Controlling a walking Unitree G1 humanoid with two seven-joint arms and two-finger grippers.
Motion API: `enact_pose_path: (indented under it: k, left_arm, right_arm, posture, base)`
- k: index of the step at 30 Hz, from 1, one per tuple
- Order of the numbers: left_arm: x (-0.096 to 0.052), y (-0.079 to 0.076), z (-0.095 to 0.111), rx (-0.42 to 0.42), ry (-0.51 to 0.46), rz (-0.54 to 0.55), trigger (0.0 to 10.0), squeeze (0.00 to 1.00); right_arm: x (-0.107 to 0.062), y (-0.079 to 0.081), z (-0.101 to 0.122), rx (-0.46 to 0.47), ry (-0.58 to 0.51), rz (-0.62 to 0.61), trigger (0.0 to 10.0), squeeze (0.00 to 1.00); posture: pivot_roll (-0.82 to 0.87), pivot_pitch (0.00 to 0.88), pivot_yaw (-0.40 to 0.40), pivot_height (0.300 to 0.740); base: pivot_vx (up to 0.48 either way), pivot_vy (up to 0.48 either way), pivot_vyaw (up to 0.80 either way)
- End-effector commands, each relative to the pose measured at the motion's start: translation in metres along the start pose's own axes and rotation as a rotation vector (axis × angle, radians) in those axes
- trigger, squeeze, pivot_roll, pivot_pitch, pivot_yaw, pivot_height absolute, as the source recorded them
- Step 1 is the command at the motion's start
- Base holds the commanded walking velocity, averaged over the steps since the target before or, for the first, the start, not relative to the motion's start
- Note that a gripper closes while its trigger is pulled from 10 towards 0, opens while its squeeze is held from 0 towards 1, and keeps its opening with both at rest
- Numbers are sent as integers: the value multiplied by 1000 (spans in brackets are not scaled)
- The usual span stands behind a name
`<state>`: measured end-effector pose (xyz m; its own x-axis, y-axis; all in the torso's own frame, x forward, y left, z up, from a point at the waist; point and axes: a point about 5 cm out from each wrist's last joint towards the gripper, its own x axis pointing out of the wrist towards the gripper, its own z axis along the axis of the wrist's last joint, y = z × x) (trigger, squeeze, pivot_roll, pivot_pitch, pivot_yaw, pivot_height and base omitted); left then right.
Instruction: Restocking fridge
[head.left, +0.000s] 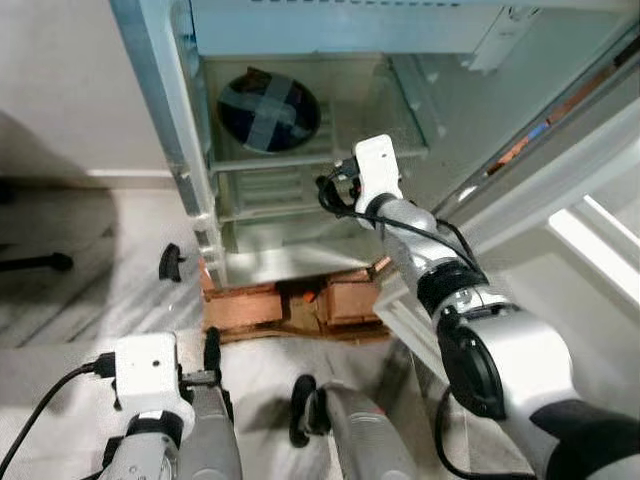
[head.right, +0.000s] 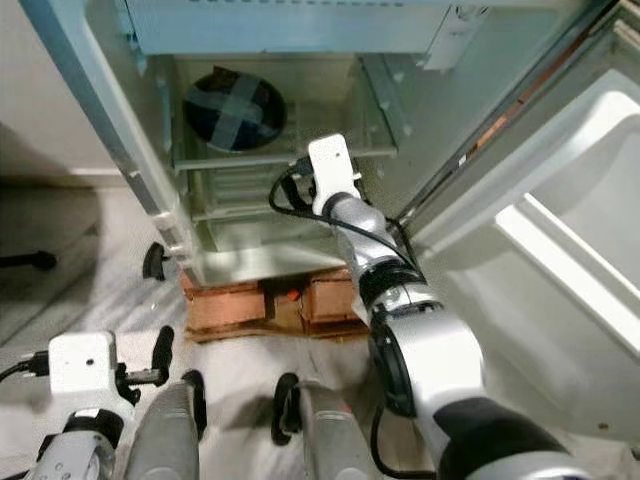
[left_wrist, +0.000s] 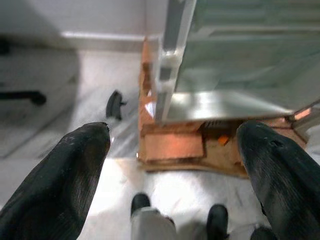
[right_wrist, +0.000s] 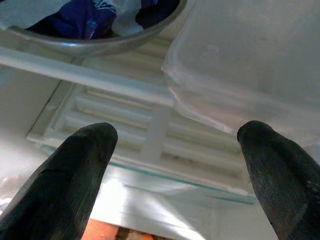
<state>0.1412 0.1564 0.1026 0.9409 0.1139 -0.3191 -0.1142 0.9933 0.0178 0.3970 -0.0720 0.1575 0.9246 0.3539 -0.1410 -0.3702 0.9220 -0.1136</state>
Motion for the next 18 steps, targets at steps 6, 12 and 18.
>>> enact_pose_path:
  k: [6, 12, 18]
  left_arm:
    - [2, 1, 1, 13, 16, 4, 10000, 0]
    - [12, -1, 5, 19, -3, -12, 10000, 0]
    - [29, -4, 10, 29, -32, -46, 10000, 0]
  right_arm:
    - [3, 0, 19, -4, -70, 5, 10000, 0]
    - [-2, -3, 3, 14, -46, 73, 10000, 0]
    - [-11, -7, -22, 45, -17, 143, 10000, 0]
  posture:
    - [253, 397, -202, 740]
    - [239, 359, -183, 740]
    - [207, 299, -142, 740]
  base:
    - [0, 0, 0]
    - [0, 0, 0]
    - [0, 0, 0]
